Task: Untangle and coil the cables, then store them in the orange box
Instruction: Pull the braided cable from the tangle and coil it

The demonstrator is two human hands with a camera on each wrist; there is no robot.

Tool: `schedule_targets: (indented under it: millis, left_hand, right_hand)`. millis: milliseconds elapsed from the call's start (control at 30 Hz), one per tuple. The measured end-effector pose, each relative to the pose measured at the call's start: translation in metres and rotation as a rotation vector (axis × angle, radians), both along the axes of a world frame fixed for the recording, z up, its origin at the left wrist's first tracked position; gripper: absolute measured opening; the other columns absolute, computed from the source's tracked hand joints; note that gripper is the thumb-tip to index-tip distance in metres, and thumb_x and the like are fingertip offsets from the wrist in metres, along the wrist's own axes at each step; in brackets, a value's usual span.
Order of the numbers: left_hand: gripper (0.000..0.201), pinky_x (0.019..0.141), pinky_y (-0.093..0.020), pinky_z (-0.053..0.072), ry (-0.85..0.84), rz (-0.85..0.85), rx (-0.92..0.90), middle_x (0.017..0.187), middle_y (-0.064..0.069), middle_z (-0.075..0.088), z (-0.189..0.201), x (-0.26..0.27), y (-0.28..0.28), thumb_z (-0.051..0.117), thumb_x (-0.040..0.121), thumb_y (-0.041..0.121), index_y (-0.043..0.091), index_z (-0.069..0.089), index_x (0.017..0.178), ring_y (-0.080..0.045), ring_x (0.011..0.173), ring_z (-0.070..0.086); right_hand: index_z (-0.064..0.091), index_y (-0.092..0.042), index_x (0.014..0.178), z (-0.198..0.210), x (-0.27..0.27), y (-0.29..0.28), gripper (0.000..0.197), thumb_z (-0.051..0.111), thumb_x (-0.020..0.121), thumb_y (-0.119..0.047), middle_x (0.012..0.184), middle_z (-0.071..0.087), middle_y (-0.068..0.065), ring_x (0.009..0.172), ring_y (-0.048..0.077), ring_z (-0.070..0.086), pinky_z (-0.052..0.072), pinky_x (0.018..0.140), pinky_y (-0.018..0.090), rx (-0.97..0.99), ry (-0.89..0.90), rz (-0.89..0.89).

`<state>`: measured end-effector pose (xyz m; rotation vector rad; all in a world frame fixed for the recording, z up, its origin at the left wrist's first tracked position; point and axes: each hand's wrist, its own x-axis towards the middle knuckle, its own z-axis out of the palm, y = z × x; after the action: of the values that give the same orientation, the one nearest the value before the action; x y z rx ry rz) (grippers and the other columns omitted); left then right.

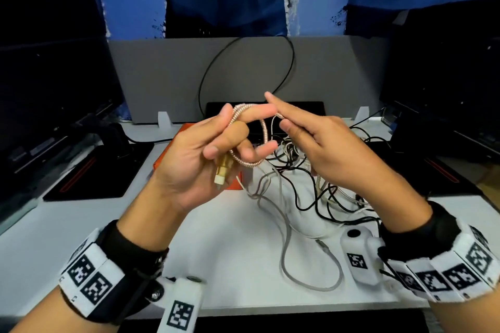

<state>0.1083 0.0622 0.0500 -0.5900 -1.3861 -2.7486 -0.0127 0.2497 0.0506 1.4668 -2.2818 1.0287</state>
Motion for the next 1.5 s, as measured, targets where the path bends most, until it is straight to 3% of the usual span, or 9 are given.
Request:
schedule_targets:
  millis: [100, 233, 400, 500, 633, 733, 900, 1100, 1500]
  left_hand:
    - [0.053, 0.118, -0.045, 0.037, 0.027, 0.224, 0.018, 0.06, -0.004, 0.055, 0.008, 0.004, -0.008, 0.032, 0.11, 0.019, -0.017, 0.029, 0.149, -0.032, 0.104, 0.073]
    - [0.043, 0.095, -0.035, 0.057, 0.052, 0.518, 0.071, 0.08, -0.002, 0.068, 0.002, -0.006, -0.009, 0.036, 0.11, 0.015, -0.013, 0.044, 0.142, -0.019, 0.094, 0.076]
    - [0.041, 0.091, -0.033, 0.058, 0.115, 0.905, -0.896, 0.113, -0.005, 0.076, -0.017, -0.018, -0.005, 0.039, 0.111, 0.019, 0.006, 0.04, 0.15, -0.019, 0.096, 0.075]
    - [0.031, 0.085, -0.045, 0.057, 0.11, 0.675, -1.374, 0.098, -0.006, 0.077, -0.021, -0.014, -0.004, 0.039, 0.109, 0.031, 0.012, 0.063, 0.119, -0.018, 0.081, 0.072]
    - [0.047, 0.055, -0.031, 0.045, -0.067, 0.432, -0.872, 0.061, -0.015, 0.062, -0.01, -0.004, 0.003, 0.038, 0.11, 0.026, 0.004, 0.061, 0.074, -0.022, 0.043, 0.037]
    - [0.052, 0.062, -0.028, 0.05, -0.013, 0.317, -0.729, 0.049, -0.009, 0.043, -0.011, -0.005, -0.003, 0.039, 0.11, 0.024, 0.003, 0.054, 0.065, -0.026, 0.044, 0.033]
    - [0.03, 0.094, -0.047, 0.056, -0.003, 0.067, -0.608, 0.05, -0.001, 0.048, -0.019, -0.004, -0.007, 0.038, 0.105, 0.022, 0.007, 0.062, 0.094, -0.031, 0.063, 0.072]
    - [0.032, 0.075, -0.035, 0.053, -0.015, -0.127, -0.42, 0.057, -0.001, 0.055, -0.02, -0.002, -0.001, 0.032, 0.106, 0.022, 0.009, 0.057, 0.091, -0.01, 0.041, 0.052]
    - [0.057, 0.097, -0.028, 0.054, 0.125, 0.26, -0.176, 0.06, 0.009, 0.065, 0.0, 0.001, 0.017, 0.021, 0.111, 0.029, -0.018, 0.031, 0.141, -0.006, 0.078, 0.073]
  right_hand:
    - [0.024, -0.065, 0.151, -0.002, 0.002, -0.002, 0.05, 0.039, 0.11, -0.041, 0.056, 0.044, -0.005, 0.053, 0.015, 0.051, 0.051, 0.062, 0.038, 0.153, -0.02, -0.081]
    - [0.031, -0.05, 0.154, -0.015, 0.013, -0.011, 0.045, 0.037, 0.111, -0.037, 0.064, 0.055, -0.014, 0.066, 0.005, 0.057, 0.052, 0.07, 0.029, 0.518, 0.039, 0.007]
    - [0.058, -0.03, 0.114, -0.015, 0.023, -0.015, 0.017, 0.045, 0.108, -0.039, 0.072, 0.055, -0.014, 0.074, 0.017, 0.053, 0.047, 0.072, 0.039, 0.456, 0.139, 0.074]
    - [0.063, -0.032, 0.097, -0.008, 0.014, -0.01, 0.021, 0.058, 0.097, -0.053, 0.062, 0.059, -0.011, 0.064, 0.011, 0.053, 0.045, 0.064, 0.036, 0.197, 0.126, -0.007]
    - [0.063, -0.033, 0.095, -0.01, 0.007, -0.009, 0.029, 0.063, 0.092, -0.062, 0.064, 0.063, -0.007, 0.062, 0.011, 0.058, 0.045, 0.058, 0.035, -0.046, -0.001, -0.038]
    - [0.066, -0.037, 0.112, -0.013, 0.008, -0.015, 0.028, 0.05, 0.101, -0.057, 0.089, 0.072, -0.012, 0.086, 0.008, 0.068, 0.055, 0.076, 0.042, -0.036, -0.025, 0.019]
    - [0.063, -0.032, 0.083, -0.011, 0.014, -0.015, 0.031, 0.048, 0.102, -0.05, 0.077, 0.067, -0.001, 0.075, 0.02, 0.064, 0.051, 0.072, 0.047, -0.074, -0.11, 0.147]
    - [0.057, -0.033, 0.071, -0.004, 0.019, -0.013, 0.038, 0.045, 0.101, -0.053, 0.063, 0.054, -0.009, 0.061, 0.013, 0.053, 0.042, 0.059, 0.029, -0.096, -0.018, 0.145]
    - [0.051, -0.047, 0.095, -0.018, 0.005, -0.019, 0.022, 0.038, 0.11, -0.037, 0.07, 0.059, -0.026, 0.064, -0.002, 0.055, 0.036, 0.061, 0.021, 0.084, -0.067, 0.104]
